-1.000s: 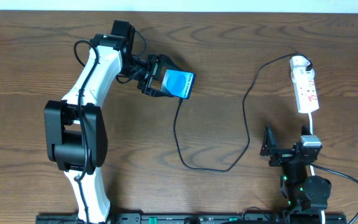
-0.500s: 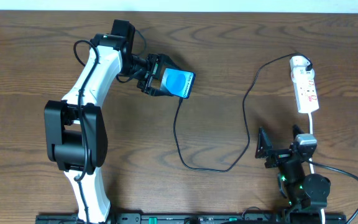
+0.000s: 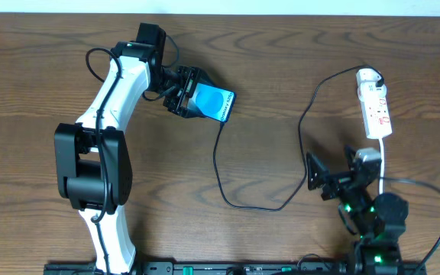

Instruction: Plug charger to phone and switch on socket

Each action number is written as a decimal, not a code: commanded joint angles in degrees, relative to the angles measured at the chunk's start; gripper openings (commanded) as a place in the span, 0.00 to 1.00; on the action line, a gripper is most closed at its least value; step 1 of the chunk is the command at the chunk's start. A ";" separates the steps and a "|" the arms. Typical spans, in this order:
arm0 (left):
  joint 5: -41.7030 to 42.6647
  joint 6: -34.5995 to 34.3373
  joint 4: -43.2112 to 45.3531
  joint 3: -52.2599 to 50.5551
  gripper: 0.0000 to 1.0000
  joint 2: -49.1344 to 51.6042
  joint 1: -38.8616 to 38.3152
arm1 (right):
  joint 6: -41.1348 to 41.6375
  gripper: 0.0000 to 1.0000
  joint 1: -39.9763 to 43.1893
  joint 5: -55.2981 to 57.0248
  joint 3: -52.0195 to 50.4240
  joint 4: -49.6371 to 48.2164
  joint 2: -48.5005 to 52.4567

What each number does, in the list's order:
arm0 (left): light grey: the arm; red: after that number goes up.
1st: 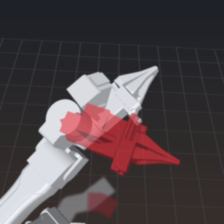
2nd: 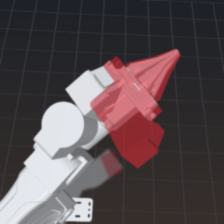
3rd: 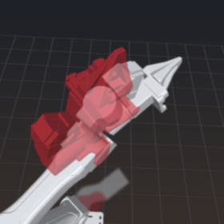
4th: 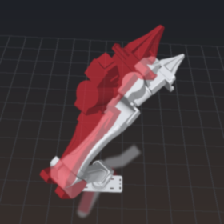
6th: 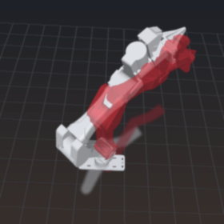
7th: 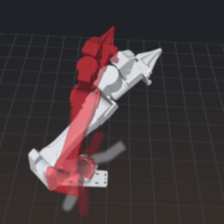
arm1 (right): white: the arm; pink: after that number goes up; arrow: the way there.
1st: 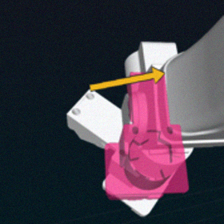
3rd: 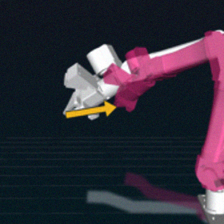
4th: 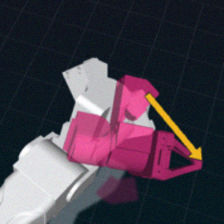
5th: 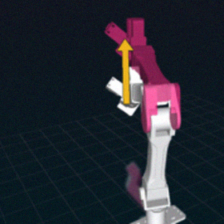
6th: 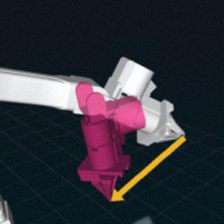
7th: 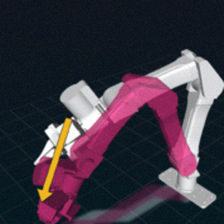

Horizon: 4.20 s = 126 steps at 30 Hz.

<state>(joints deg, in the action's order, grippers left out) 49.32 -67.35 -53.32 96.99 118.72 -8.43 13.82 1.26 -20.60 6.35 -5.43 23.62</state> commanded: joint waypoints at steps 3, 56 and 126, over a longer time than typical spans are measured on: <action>-3.15 -0.24 0.74 0.15 0.61 -1.14 -0.02 | -0.83 0.99 -0.81 -5.05 9.60 -0.37 12.22; -12.94 -0.24 4.61 0.15 0.61 -1.14 -0.02 | 24.52 0.99 -13.77 -25.33 39.45 -21.07 70.93; -9.27 -1.97 4.59 0.15 0.60 -1.11 -4.57 | 29.22 0.11 -30.29 -4.98 50.27 -14.34 81.53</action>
<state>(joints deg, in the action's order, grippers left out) 38.79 -68.99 -48.75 96.99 118.72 -12.86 44.53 -28.62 -25.30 55.44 -19.51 104.62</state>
